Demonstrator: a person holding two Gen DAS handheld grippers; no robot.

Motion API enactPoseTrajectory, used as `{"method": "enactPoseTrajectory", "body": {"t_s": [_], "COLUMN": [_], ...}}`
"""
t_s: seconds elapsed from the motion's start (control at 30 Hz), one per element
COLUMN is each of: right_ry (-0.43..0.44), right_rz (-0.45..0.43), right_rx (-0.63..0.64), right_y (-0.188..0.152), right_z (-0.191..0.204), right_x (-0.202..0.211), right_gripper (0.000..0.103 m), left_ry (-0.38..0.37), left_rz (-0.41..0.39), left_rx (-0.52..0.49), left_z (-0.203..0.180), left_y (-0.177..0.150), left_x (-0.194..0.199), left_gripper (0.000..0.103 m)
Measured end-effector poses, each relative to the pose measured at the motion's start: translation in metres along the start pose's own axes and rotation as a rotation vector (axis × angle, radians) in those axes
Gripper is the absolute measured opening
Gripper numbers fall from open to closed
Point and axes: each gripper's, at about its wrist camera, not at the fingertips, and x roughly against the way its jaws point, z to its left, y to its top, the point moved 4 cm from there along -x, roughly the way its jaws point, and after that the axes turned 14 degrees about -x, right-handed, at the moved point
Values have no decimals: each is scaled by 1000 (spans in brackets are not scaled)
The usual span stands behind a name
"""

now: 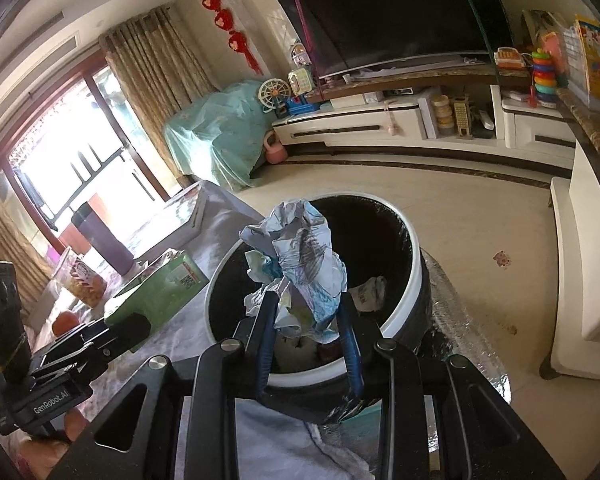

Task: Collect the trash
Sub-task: 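Lower the carton and paper into the bin and open both tools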

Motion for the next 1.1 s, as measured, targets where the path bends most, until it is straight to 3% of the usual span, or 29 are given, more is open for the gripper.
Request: {"method": "enactPoseTrajectory", "body": {"t_s": [0.9,0.97,1.03,1.1], "right_ry": [-44,-50,-58,-54], "right_rz": [50,56,50,47], "right_rx": [20,20,19,17], "right_y": [18,20,21,21], "right_z": [-9,-9,-10,-10], "right_x": [-24,-26,-25,-24], "right_gripper": [34,42,60,70], "left_ry": [-2,-10,-13,-8], "left_rz": [48,60,57,55], "left_rx": [-27,-16,-4,1], "left_z": [-13,-13,-13,-12], "left_y": [23,23,22,20], "left_x": [-48,-50,-49,-45], "left_gripper": [50,50,51,53]}}
